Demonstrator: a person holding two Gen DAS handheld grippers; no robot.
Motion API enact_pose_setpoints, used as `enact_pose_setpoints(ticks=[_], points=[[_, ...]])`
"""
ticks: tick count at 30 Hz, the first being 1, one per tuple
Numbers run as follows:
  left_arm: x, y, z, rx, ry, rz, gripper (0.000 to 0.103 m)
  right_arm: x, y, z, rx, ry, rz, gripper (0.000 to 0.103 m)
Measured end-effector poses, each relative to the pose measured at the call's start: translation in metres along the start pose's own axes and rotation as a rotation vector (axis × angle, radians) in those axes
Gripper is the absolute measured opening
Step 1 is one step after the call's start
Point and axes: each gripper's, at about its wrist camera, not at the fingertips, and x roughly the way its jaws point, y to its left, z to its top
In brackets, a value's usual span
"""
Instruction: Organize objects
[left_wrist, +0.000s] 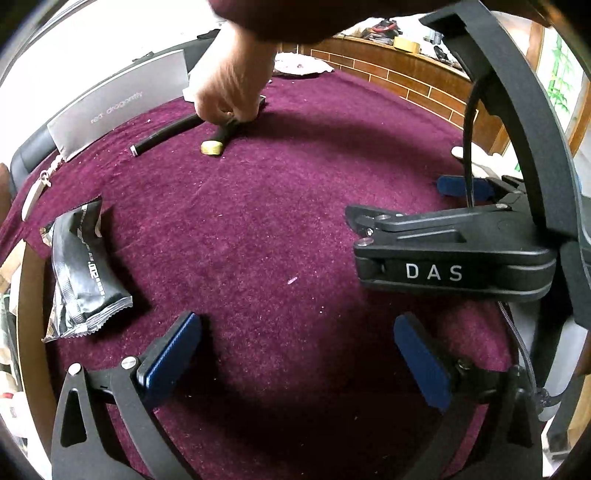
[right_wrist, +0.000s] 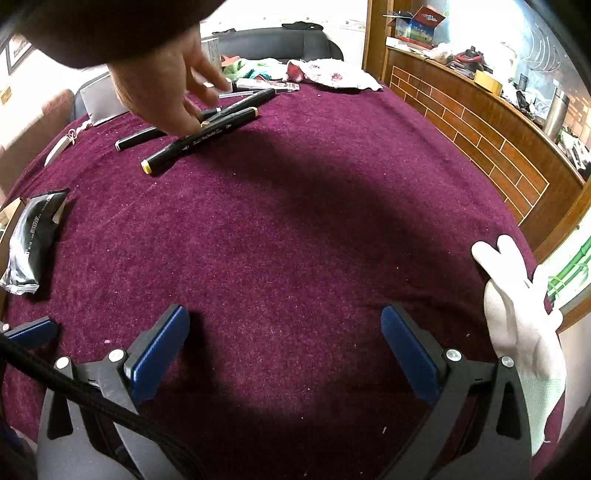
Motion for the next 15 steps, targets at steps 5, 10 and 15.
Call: enact_pose_setpoints(ticks=[5, 10, 15], points=[[-0.0007, -0.0002, -0.0001, 0.001, -0.001, -0.004, 0.101, -0.0006, 0.0008, -0.0001, 0.000, 0.000, 0.000, 0.103], [-0.0006, -0.0001, 0.0002, 0.002, -0.001, -0.004, 0.101, 0.0000, 0.0008, 0.0003, 0.000, 0.000, 0.000, 0.103], [-0.0005, -0.0017, 0.0000, 0.004, -0.002, -0.006, 0.101, 0.0010, 0.0005, 0.0007, 0.000, 0.000, 0.000, 0.103]])
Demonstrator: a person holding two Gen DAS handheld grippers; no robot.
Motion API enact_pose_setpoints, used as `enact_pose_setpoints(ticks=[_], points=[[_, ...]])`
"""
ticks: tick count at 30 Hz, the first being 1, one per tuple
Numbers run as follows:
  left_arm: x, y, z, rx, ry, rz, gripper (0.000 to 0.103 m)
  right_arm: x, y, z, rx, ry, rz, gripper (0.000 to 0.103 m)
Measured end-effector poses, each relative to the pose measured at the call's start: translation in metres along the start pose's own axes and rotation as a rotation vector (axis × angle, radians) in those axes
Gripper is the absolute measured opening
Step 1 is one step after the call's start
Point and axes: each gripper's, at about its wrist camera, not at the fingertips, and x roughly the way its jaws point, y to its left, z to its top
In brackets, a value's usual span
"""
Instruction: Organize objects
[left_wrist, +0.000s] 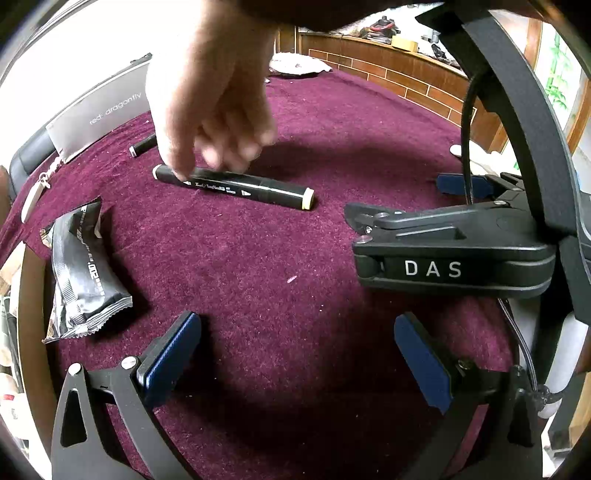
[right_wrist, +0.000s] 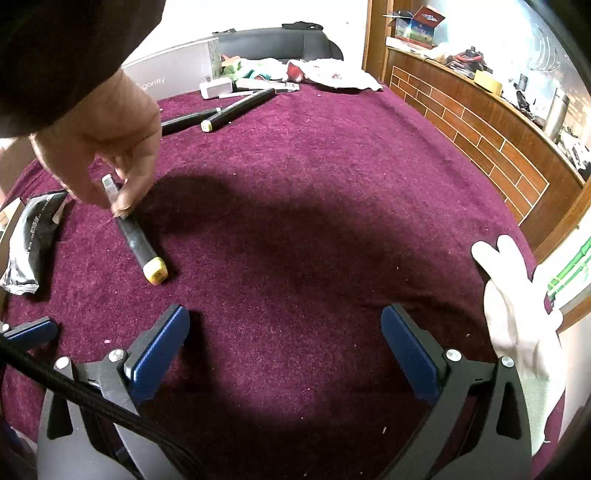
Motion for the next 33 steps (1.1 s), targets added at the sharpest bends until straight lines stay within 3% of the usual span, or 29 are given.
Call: enact_pose_setpoints(ticks=[33], points=[[0.0020, -0.0049, 0.0022, -0.012, 0.003, 0.026, 0.101, -0.0007, -0.0007, 0.0003, 0.003, 0.000, -0.002, 0.103]])
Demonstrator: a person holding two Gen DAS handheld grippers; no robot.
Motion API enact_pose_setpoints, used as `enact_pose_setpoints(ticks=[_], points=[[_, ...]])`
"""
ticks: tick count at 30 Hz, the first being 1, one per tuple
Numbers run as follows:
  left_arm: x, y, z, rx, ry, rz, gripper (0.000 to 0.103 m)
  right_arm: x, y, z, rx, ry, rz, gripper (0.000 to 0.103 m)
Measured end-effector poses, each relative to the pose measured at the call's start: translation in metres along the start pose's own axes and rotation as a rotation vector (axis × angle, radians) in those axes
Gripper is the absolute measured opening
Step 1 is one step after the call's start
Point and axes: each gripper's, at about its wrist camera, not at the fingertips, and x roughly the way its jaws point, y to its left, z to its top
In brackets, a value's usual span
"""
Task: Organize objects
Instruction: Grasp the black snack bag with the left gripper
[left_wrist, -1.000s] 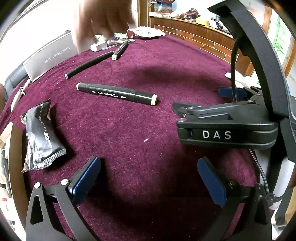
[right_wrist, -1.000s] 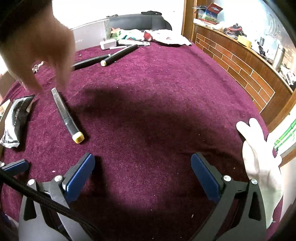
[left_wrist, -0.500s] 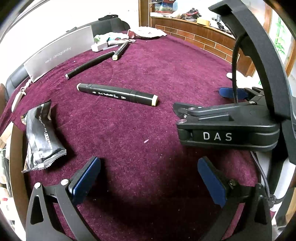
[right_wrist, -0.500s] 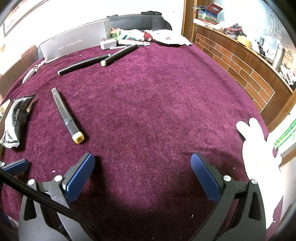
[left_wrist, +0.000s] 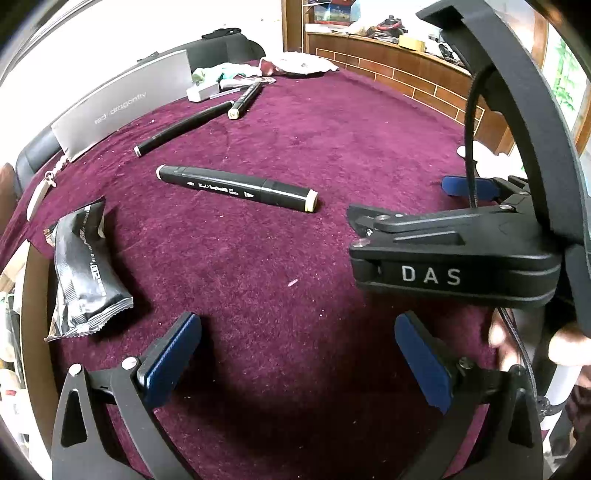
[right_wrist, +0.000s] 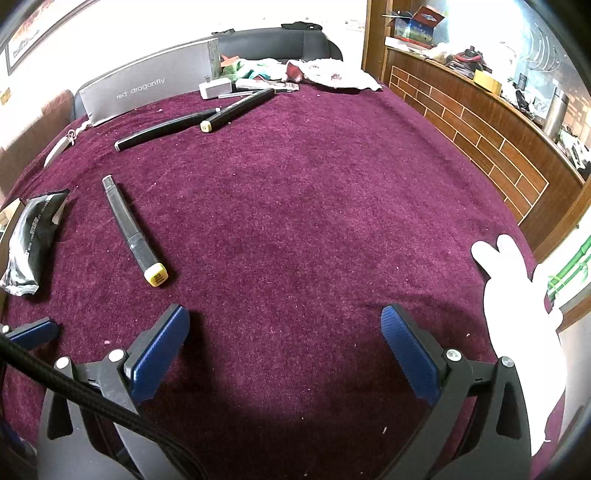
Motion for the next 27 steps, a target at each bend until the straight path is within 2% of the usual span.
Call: enact_pose_setpoints(ticks=[5, 7, 10, 13, 17, 20, 27], points=[[-0.009, 0.004, -0.002, -0.039, 0.003, -0.004, 0.101, -0.001, 0.002, -0.001, 0.006, 0.000, -0.002, 0.103], [-0.024, 0.010, -0.002, -0.073, -0.033, -0.001, 0.101, -0.001, 0.002, -0.002, 0.007, 0.000, 0.000, 0.103], [-0.054, 0.028, 0.002, -0.131, -0.120, 0.073, 0.101, -0.001, 0.001, -0.002, 0.007, 0.000, -0.001, 0.103], [-0.070, 0.052, 0.009, -0.199, -0.181, 0.186, 0.101, -0.001, 0.001, -0.001, 0.006, 0.000, -0.001, 0.103], [-0.056, 0.096, 0.012, -0.326, -0.118, 0.250, 0.101, -0.001, 0.002, -0.002, 0.007, 0.000, -0.001, 0.103], [-0.046, 0.113, 0.012, -0.371, -0.088, 0.284, 0.101, -0.001, 0.001, -0.002, 0.007, 0.000, -0.001, 0.103], [-0.021, 0.137, 0.021, -0.394, -0.020, 0.335, 0.101, -0.002, 0.002, -0.002, 0.007, 0.000, -0.002, 0.103]])
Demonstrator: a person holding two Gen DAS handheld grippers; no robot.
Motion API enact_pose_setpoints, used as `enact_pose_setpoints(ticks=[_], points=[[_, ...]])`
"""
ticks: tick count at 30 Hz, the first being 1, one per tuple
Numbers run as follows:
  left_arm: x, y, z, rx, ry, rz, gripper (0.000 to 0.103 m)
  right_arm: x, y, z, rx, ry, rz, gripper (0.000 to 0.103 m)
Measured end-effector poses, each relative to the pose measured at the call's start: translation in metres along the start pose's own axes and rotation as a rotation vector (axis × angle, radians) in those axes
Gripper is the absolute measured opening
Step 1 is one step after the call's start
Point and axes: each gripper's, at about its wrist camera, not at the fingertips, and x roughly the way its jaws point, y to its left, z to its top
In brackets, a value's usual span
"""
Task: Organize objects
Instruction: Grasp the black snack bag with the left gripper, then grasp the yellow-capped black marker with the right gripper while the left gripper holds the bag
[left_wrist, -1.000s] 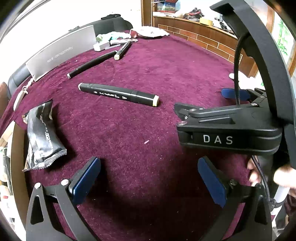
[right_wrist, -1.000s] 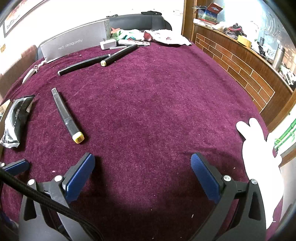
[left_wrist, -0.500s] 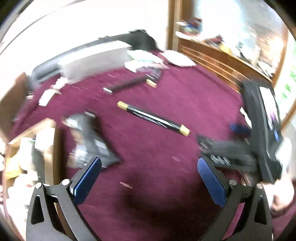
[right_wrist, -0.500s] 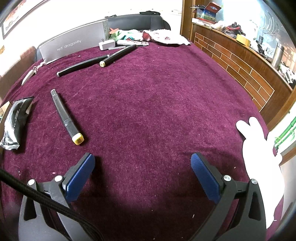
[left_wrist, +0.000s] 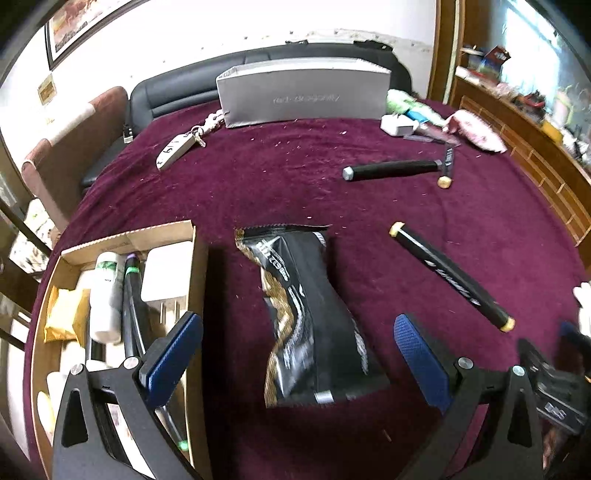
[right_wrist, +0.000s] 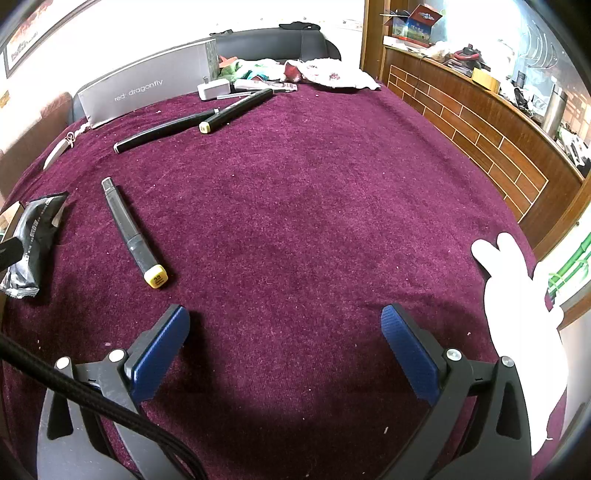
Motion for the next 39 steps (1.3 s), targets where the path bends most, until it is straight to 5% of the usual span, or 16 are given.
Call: enact_pose_setpoints(ticks=[8, 10, 12, 20, 28, 30, 32, 35, 39], points=[[0.036, -0.005, -0.002, -0.015, 0.114, -0.018, 0.094, 0.001, 0.000, 0.001, 0.000, 0.000, 0.000, 0.103], [0.034, -0.006, -0.001, -0.011, 0.108, -0.063, 0.076, 0.001, 0.000, 0.000, 0.000, 0.000, 0.000, 0.103], [0.028, -0.010, 0.000, 0.010, 0.099, -0.085, 0.041, 0.001, 0.000, 0.001, 0.000, 0.000, -0.001, 0.103], [-0.011, -0.004, -0.002, 0.002, 0.020, -0.231, 0.016, -0.001, 0.000, 0.000, -0.001, 0.004, -0.007, 0.103], [-0.013, 0.002, -0.006, 0.008, 0.017, -0.229, 0.019, 0.002, -0.003, 0.004, -0.013, 0.018, 0.005, 0.103], [-0.003, 0.004, -0.005, 0.004, 0.047, -0.224, 0.037, -0.001, -0.002, 0.004, -0.031, 0.018, 0.001, 0.093], [0.007, 0.006, -0.005, -0.012, 0.068, -0.197, 0.042, -0.014, 0.000, 0.006, -0.052, -0.021, -0.040, 0.087], [0.020, 0.003, -0.005, -0.006, 0.093, -0.161, 0.045, -0.038, 0.010, 0.019, -0.083, -0.069, 0.023, 0.087], [0.022, -0.017, -0.008, 0.087, 0.061, -0.121, 0.058, -0.034, 0.046, 0.043, -0.197, -0.023, 0.159, 0.087]])
